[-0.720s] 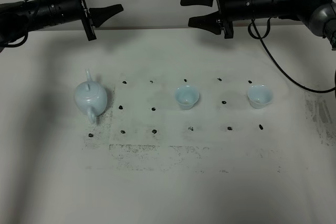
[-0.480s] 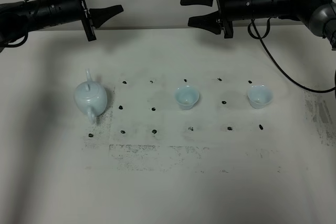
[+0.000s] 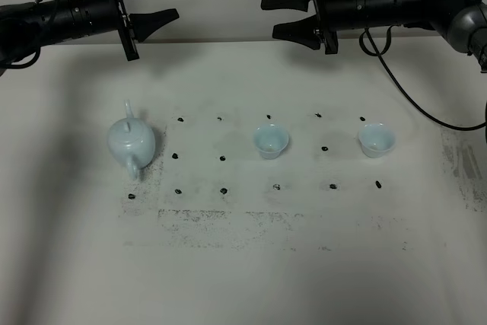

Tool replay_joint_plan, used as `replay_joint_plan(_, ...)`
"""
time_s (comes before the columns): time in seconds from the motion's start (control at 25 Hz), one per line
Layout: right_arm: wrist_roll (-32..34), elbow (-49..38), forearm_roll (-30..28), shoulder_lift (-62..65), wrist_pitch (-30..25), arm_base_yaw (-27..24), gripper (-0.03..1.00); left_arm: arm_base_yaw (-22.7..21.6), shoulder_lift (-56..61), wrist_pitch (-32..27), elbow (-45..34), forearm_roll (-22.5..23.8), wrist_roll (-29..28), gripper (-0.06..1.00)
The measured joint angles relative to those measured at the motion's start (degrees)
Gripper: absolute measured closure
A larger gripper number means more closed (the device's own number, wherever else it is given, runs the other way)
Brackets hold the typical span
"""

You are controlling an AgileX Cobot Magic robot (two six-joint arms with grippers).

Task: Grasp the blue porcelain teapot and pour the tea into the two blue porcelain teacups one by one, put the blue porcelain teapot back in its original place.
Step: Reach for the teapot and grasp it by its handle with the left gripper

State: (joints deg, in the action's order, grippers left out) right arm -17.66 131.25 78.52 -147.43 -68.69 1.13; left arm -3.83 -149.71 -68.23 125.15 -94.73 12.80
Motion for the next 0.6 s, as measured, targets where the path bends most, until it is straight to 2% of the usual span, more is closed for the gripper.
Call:
replay_joint_plan(0.16, -1.5, 0.0, -5.3, 2.1, 0.0, -0.4, 0.38, -0.4, 0.5, 0.0, 0.0, 0.5, 0.4, 0.42)
replay_joint_plan(0.36, -2.0, 0.0, -15.3, 9.6, -0.4, -1.7, 0.38, -2.4, 6.7, -0.1, -0.1, 5.9, 0.5, 0.42)
replay_joint_plan(0.44, -2.0, 0.0, -20.8, 13.0, -0.5, -2.2, 0.38, -3.3, 10.6, -0.1, -0.1, 9.9, 0.5, 0.42)
replay_joint_plan(0.6, -0.2, 0.0, -32.6, 20.0, -0.8, -2.5, 0.38, -5.5, 20.0, -0.1, -0.1, 22.6, 0.5, 0.42)
